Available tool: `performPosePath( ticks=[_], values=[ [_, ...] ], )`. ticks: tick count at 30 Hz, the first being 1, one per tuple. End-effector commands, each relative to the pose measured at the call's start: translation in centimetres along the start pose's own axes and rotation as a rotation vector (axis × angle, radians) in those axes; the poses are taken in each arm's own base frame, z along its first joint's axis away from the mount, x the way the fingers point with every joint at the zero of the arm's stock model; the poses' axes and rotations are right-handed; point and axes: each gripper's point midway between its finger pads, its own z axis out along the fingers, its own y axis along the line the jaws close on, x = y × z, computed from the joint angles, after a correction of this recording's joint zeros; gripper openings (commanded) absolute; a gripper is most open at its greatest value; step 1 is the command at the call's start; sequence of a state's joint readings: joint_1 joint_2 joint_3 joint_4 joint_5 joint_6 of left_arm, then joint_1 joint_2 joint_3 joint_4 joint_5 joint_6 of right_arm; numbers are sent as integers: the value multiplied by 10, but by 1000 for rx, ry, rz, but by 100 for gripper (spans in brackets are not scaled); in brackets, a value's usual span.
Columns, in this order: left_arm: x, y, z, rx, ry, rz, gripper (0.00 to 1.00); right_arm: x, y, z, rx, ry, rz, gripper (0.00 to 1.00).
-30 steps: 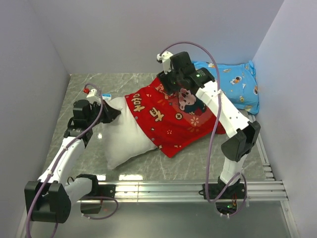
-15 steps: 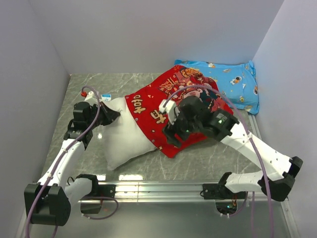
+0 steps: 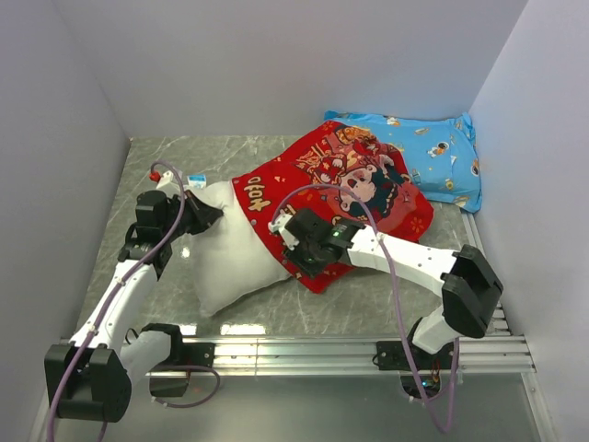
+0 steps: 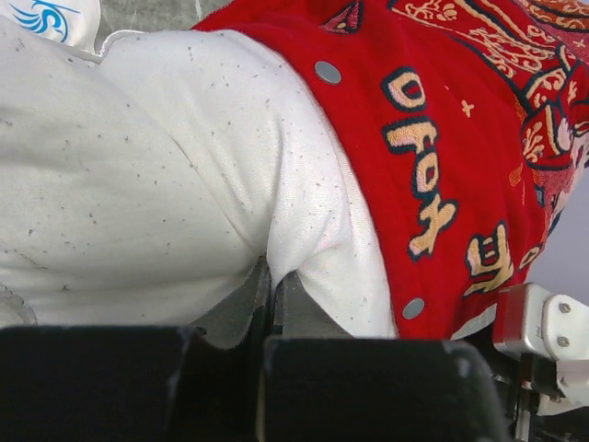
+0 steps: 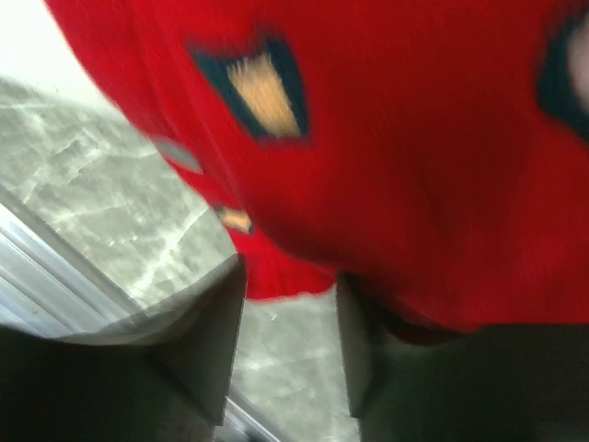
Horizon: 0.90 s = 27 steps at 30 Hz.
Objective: Put the pillow into the pillowcase
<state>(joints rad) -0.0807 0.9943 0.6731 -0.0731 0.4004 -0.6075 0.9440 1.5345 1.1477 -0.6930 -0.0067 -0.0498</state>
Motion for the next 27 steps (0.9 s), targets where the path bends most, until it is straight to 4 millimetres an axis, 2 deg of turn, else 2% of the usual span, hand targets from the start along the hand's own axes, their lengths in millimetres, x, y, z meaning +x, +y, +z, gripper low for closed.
performPosePath(
  ticks=[1, 3, 4, 6, 9, 10, 11, 12, 13, 14, 16, 17, 19, 20, 21, 22, 24, 27],
  values=[
    [15, -6, -4, 28, 43, -43, 0, -31, 9, 11, -3, -121, 59, 25],
    [18, -7, -4, 40, 43, -57, 0, -34, 28, 14, -96, -122, 61, 4],
    [19, -10, -4, 48, 45, -73, 0, -36, 35, 14, -135, -130, 52, 0],
    [18, -12, -4, 62, 44, -85, 0, -47, 55, 5, -251, -173, 31, 0],
    [17, -16, -3, 80, 40, -104, 0, -83, 79, -36, -397, -337, -11, 0],
    [16, -18, -3, 85, 39, -116, 0, -98, 89, -58, -449, -413, -36, 0],
    [16, -17, -2, 85, 39, -116, 0, -116, 92, -76, -429, -461, -56, 0],
    [15, -16, -2, 74, 38, -110, 0, -123, 84, -81, -366, -468, -50, 0],
    [13, -17, -4, 71, 34, -99, 0, -118, 56, -76, -197, -429, -16, 14],
    [11, -17, -4, 71, 29, -86, 0, -112, 41, -73, -115, -413, -6, 32],
    [10, -18, -6, 72, 20, -75, 0, -88, 7, -69, 72, -371, -22, 79],
    [11, -18, -6, 73, 21, -78, 0, -64, -2, -55, 113, -304, -24, 83],
    [12, -16, -6, 74, 15, -84, 0, -46, -8, -50, 131, -269, 6, 84],
    [13, -16, -6, 72, 15, -84, 0, -30, -7, -41, 125, -242, 8, 85],
    [14, -14, -6, 68, 17, -78, 0, -26, -6, -39, 118, -253, 11, 86],
    [17, -12, -6, 60, 28, -80, 0, -31, -5, -42, 111, -304, 17, 87],
    [17, -12, -5, 60, 36, -63, 0, -17, 1, -29, 84, -276, 19, 87],
    [16, -10, -3, 45, 41, -55, 0, -15, 7, -19, 59, -271, 77, 87]
  ],
)
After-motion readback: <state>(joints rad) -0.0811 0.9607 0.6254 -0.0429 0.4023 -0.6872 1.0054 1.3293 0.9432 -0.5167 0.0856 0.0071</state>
